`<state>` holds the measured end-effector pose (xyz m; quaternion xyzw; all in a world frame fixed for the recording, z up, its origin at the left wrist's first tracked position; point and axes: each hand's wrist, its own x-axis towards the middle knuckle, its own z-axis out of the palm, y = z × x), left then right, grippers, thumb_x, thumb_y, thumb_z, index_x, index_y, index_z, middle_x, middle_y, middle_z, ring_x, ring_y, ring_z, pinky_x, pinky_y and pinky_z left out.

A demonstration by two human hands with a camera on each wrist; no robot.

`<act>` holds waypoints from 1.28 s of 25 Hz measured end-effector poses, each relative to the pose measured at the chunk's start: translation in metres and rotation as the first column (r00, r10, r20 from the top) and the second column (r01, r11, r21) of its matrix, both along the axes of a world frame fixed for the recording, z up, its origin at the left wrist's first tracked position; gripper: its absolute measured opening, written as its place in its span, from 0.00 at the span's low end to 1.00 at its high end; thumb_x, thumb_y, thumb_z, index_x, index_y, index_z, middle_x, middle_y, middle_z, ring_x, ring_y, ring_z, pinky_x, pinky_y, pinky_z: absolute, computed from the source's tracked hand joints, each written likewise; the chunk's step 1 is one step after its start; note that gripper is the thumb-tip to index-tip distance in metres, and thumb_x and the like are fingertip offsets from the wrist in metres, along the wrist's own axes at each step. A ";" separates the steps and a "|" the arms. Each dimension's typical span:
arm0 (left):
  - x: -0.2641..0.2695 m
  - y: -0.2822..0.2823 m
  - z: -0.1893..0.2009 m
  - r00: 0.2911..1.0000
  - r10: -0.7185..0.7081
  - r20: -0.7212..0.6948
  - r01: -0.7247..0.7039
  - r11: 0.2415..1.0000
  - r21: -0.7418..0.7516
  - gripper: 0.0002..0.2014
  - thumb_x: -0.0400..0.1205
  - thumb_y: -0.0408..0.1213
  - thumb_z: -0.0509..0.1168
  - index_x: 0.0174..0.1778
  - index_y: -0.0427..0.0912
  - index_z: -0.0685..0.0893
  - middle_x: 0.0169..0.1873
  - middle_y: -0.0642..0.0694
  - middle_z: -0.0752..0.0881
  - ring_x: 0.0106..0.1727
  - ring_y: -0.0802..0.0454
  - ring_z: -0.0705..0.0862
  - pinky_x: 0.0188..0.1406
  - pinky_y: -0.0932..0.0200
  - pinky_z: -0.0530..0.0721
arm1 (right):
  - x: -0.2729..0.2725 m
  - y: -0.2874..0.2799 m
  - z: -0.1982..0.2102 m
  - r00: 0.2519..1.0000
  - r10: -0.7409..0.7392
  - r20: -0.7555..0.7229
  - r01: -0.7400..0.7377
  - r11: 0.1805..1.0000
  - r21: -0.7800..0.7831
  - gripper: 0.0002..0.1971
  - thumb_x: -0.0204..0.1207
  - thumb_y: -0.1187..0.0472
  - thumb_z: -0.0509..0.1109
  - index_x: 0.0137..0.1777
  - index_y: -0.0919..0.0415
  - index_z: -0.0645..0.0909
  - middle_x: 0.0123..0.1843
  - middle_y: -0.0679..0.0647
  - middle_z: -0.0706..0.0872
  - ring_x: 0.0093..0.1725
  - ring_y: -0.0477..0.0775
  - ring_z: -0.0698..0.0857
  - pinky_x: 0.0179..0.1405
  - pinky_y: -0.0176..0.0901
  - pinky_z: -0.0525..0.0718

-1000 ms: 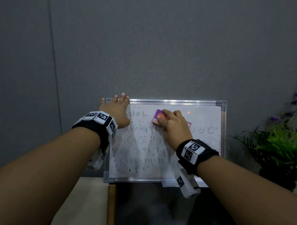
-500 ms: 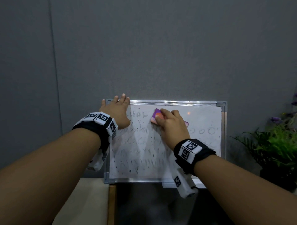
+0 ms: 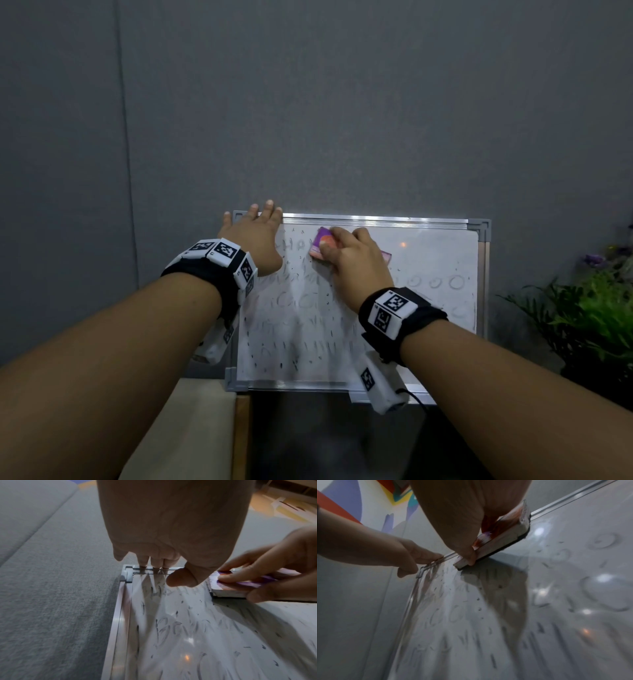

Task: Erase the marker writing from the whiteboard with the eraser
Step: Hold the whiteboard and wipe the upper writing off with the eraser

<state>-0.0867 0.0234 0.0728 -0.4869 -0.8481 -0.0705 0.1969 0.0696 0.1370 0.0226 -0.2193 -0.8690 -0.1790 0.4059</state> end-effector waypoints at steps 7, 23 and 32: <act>-0.006 -0.004 -0.001 0.999 -0.016 -0.027 0.017 1.000 0.026 0.45 0.76 0.38 0.61 0.84 0.48 0.40 0.84 0.50 0.40 0.84 0.48 0.41 0.80 0.33 0.42 | -0.003 -0.012 -0.015 0.988 0.011 0.156 -0.017 0.999 0.035 0.18 0.75 0.64 0.71 0.64 0.53 0.83 0.72 0.54 0.77 0.60 0.59 0.74 0.55 0.52 0.80; -0.025 -0.020 -0.003 0.999 0.020 0.043 -0.019 1.000 -0.017 0.46 0.77 0.35 0.61 0.84 0.47 0.37 0.84 0.49 0.37 0.84 0.49 0.41 0.81 0.36 0.46 | -0.015 -0.009 -0.013 1.000 -0.020 0.014 0.020 1.000 -0.002 0.16 0.75 0.60 0.72 0.62 0.52 0.83 0.72 0.54 0.78 0.59 0.60 0.75 0.53 0.50 0.80; -0.025 -0.022 -0.003 0.999 0.014 0.050 -0.014 1.000 0.000 0.46 0.76 0.34 0.61 0.84 0.48 0.38 0.84 0.49 0.38 0.84 0.49 0.42 0.81 0.36 0.47 | -0.028 -0.021 -0.021 0.997 -0.026 0.078 0.026 1.000 -0.001 0.16 0.75 0.60 0.71 0.63 0.52 0.82 0.74 0.53 0.75 0.61 0.59 0.73 0.55 0.50 0.78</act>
